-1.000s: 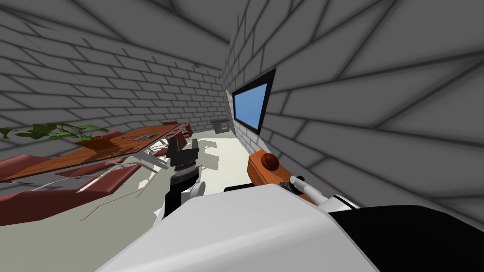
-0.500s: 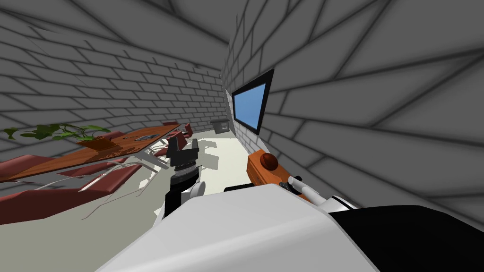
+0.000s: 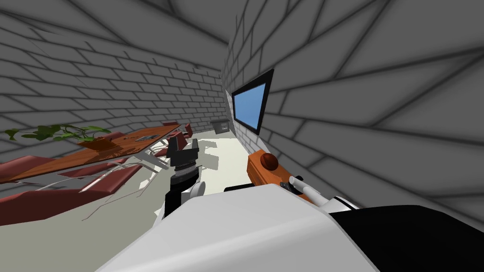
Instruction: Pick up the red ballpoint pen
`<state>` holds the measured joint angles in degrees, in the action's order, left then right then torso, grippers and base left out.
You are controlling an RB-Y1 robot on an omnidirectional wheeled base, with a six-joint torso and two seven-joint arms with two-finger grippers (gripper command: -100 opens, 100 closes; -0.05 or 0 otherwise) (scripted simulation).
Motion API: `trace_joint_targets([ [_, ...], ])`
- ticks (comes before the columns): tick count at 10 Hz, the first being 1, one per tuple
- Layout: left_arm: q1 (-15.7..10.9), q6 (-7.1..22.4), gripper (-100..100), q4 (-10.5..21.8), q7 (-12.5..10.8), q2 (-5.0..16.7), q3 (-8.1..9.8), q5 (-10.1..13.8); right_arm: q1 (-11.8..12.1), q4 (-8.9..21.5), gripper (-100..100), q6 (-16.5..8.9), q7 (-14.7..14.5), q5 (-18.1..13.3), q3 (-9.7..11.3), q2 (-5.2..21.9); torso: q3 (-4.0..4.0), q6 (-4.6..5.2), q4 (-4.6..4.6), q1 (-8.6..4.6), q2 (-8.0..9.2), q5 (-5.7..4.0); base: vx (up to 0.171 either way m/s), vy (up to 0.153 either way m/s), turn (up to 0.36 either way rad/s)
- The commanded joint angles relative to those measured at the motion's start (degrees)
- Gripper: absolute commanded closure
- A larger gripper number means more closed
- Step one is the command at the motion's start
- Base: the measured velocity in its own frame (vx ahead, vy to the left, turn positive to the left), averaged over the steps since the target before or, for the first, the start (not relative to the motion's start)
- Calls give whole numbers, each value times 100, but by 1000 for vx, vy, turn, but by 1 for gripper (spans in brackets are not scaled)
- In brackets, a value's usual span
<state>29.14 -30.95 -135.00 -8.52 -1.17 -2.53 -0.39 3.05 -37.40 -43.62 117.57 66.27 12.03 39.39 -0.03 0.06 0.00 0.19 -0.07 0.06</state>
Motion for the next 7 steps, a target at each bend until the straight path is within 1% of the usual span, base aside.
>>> trace_joint_targets([
  [1,0,0,0,0,0,0,0,0,-29,105,100,-36,-172,126,-21,55,0,0,0,0,0,0,28,60,-23],
  [5,0,0,0,0,0,0,0,0,34,103,100,-207,-475,495,-36,359,0,2,0,3,2,-1,13,53,-11],
  [6,0,0,0,0,0,0,0,0,-25,205,100,-162,-476,452,-42,283,-1,4,-1,4,0,0,9,24,-8],
  [7,0,0,0,0,0,0,0,0,-27,220,0,-166,-520,467,-45,291,0,4,0,-4,2,-4,0,0,0],
])
